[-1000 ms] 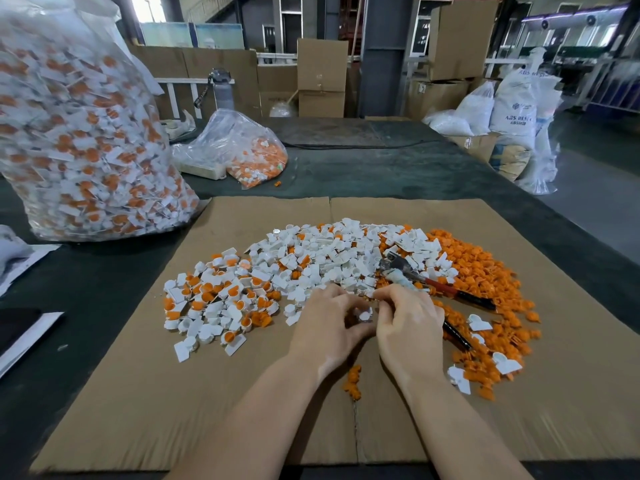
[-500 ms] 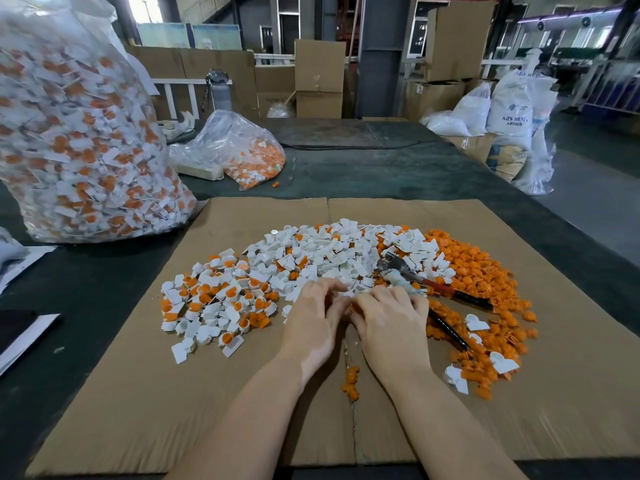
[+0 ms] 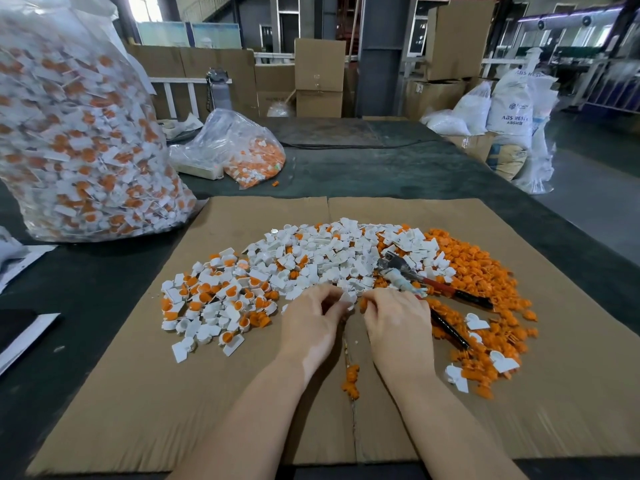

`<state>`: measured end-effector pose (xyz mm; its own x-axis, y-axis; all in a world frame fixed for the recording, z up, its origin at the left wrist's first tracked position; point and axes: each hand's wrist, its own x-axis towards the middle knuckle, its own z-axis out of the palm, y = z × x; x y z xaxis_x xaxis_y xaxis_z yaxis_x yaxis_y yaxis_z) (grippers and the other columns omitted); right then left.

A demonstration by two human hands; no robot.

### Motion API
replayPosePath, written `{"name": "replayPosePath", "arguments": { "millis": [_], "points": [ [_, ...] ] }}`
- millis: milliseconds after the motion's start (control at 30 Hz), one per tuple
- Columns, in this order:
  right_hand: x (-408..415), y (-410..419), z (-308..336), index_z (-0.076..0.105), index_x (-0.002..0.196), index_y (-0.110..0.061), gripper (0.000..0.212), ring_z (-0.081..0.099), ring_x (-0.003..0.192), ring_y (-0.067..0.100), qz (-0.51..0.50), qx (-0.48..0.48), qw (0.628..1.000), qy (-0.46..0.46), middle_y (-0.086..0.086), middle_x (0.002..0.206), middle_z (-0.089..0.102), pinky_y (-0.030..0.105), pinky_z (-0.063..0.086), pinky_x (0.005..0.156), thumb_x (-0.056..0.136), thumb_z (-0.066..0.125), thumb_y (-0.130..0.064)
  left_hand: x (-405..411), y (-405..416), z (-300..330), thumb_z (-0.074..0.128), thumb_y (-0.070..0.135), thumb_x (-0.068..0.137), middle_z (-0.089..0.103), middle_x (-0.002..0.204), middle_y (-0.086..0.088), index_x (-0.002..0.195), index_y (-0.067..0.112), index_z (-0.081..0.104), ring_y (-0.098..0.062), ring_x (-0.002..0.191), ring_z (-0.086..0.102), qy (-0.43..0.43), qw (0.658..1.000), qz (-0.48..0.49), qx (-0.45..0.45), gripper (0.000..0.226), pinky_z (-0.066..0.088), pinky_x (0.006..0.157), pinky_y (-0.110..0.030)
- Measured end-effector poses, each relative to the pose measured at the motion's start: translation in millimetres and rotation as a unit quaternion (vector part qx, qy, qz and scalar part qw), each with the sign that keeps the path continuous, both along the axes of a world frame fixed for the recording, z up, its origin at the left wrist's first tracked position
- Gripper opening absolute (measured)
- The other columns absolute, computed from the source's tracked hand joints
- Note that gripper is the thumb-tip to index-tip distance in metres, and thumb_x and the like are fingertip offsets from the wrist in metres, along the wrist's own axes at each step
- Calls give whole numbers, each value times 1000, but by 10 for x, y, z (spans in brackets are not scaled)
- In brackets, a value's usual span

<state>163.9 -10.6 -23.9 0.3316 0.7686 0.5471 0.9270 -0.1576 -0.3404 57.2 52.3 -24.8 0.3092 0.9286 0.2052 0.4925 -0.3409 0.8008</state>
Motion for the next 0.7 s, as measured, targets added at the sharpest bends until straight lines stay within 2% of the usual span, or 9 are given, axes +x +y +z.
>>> {"name": "replayPosePath", "arguments": {
  "millis": [67, 167, 333, 467, 633, 700],
  "points": [
    [23, -19, 11, 70, 85, -8, 6, 62, 73, 24, 35, 37, 996, 77, 4, 76, 69, 39, 47, 72, 82, 67, -4, -11, -10, 10, 62, 24, 90, 54, 75, 24, 88, 32, 58, 4, 72, 51, -19, 1000, 6, -2, 9, 34, 63, 3],
    [28, -37, 24, 70, 87, -11, 5, 61, 73, 18, 55, 45, 991, 111, 0, 77, 69, 34, 45, 75, 85, 65, -10, -21, -26, 16, 62, 21, 90, 55, 73, 23, 87, 31, 57, 9, 70, 50, -29, 1000, -6, -9, 12, 34, 61, 3],
    [19, -25, 32, 67, 82, -11, 8, 59, 70, 18, 52, 5, 995, 88, 0, 72, 66, 36, 42, 75, 87, 64, -17, -28, -25, 15, 62, 20, 89, 61, 75, 15, 90, 26, 62, 2, 71, 55, -50, 998, -11, -28, 5, 37, 60, -1],
    [-8, -44, 38, 62, 70, -10, 13, 55, 58, 19, 42, 14, 997, 69, -1, 60, 59, 36, 38, 70, 82, 68, -12, -28, -33, 17, 63, 19, 88, 62, 74, 12, 88, 25, 62, 0, 70, 57, -48, 998, -12, -31, 6, 39, 59, -3],
    [-18, -55, 36, 56, 61, -9, 23, 50, 46, 20, 34, 31, 997, 55, -1, 49, 52, 36, 41, 68, 75, 73, -7, -31, -53, 1, 66, 22, 87, 65, 76, 7, 84, 27, 63, -7, 73, 61, -47, 998, -18, -36, 7, 45, 64, -16],
    [-18, -56, 27, 55, 59, -10, 25, 49, 45, 20, 27, 34, 998, 47, -1, 48, 51, 36, 40, 67, 74, 74, -6, -30, -63, 0, 67, 21, 86, 65, 74, 6, 80, 27, 62, -8, 71, 60, -58, 997, -21, -38, 10, 45, 62, -16]
  ]
}}
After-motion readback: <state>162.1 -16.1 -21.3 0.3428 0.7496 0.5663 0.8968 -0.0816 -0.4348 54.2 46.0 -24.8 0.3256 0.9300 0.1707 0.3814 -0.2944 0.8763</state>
